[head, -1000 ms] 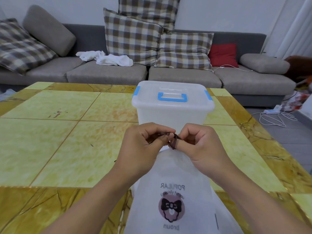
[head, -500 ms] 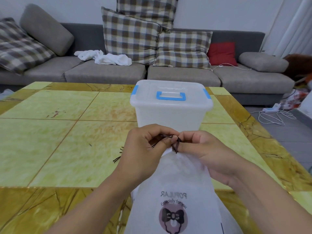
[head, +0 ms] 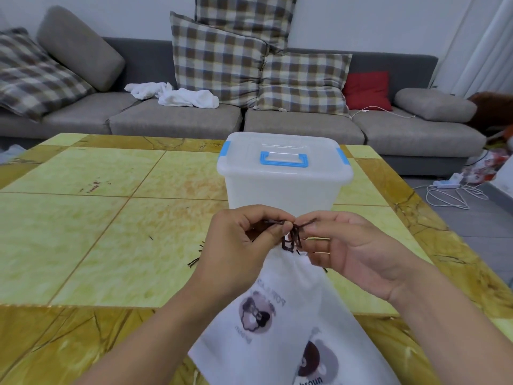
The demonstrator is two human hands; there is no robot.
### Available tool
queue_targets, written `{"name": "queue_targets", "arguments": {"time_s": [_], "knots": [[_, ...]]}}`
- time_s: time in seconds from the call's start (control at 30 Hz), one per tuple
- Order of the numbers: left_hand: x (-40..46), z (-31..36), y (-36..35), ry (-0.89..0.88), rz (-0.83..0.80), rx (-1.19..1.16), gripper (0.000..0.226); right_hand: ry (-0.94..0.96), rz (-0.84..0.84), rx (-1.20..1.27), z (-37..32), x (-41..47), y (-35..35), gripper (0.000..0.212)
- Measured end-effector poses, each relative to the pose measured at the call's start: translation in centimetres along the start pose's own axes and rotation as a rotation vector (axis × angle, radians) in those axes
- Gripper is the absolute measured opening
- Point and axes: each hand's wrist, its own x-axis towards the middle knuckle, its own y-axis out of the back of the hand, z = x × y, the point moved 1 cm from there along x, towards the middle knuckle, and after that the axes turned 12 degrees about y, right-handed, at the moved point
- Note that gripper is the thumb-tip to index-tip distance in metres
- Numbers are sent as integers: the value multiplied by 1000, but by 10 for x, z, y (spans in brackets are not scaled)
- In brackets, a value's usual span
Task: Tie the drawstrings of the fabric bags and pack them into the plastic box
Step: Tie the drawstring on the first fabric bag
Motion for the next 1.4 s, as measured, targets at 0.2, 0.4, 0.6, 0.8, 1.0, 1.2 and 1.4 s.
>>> {"name": "queue_targets", "arguments": {"time_s": [0.2, 0.4, 0.6, 0.8, 1.0, 1.2, 1.4], "knots": [[1, -1, 1, -7, 5, 48, 20, -34, 21, 14, -3, 0, -2, 37], [3, -5, 0, 14, 21, 61, 19, 9, 99, -45, -1, -1, -4, 22], [2, -7, -2, 55, 23, 38, 18, -62, 114, -32, 0, -2, -8, 26], [-1, -4, -2, 101, -8, 12, 17, 42, 109, -236, 3, -2, -12, 17], [-1, 1, -1, 179, -58, -149, 13, 151, 82, -358, 2, -1, -11, 9], [0, 4, 1, 134, -56, -84, 17, 357, 95, -567, 3, 0, -13, 16], [0, 5, 2, -17, -17, 90, 19, 565, 84, -737, 8, 1, -15, 22]]}}
